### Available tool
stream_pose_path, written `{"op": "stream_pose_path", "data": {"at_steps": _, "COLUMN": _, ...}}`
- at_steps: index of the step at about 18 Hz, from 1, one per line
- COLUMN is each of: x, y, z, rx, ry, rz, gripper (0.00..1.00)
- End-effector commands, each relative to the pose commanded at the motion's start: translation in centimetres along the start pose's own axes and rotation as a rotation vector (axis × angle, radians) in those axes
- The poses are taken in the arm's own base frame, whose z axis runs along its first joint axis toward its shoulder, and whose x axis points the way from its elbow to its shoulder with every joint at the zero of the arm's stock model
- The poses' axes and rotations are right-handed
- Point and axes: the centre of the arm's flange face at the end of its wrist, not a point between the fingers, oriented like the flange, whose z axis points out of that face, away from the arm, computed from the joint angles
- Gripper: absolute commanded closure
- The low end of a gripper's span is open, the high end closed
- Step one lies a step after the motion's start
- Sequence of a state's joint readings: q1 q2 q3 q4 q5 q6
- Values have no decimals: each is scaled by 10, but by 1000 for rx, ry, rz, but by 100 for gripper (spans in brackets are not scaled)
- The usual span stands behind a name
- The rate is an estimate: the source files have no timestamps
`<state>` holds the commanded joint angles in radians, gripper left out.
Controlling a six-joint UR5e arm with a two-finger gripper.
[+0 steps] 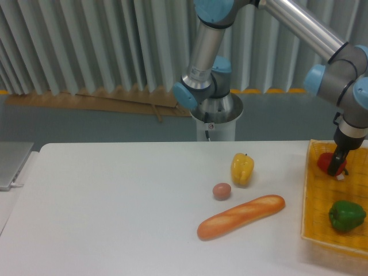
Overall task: Place the red pepper on the table
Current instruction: 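Lower the gripper into the basket and close it on the red pepper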
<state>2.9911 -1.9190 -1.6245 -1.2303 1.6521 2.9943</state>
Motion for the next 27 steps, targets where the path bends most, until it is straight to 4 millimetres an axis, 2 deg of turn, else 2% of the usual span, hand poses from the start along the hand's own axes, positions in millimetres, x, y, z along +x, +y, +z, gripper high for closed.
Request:
{"op": "stream_pose_path", "data": {"at_steps": 4, "x": 16, "y": 6, "z": 3, "rx": 5, "ry": 1, "rz": -9, "gripper": 0}}
{"op": "stream_pose_path", "data": {"at_steps": 7, "x": 15, "y": 8, "z": 13, "rx": 19, "ry": 1, "rz": -14, "gripper": 0}}
{"op": "stream_pose_path", "data": {"at_steps": 21, "x": -6, "y": -3, "z": 15, "rx": 24, "ry": 7, "rz": -59, "gripper": 0}}
{"op": "stream_pose_path", "data": {"at_steps": 24, "x": -2, "y": -7, "z": 28, "rx": 52, "ry": 11, "rz": -63, "gripper": 0}}
{"op": "stream_pose_path", "data": {"at_steps": 27, "x": 3, "y": -7, "z": 28, "rx": 59, "ry": 10, "rz": -69, "gripper": 0}}
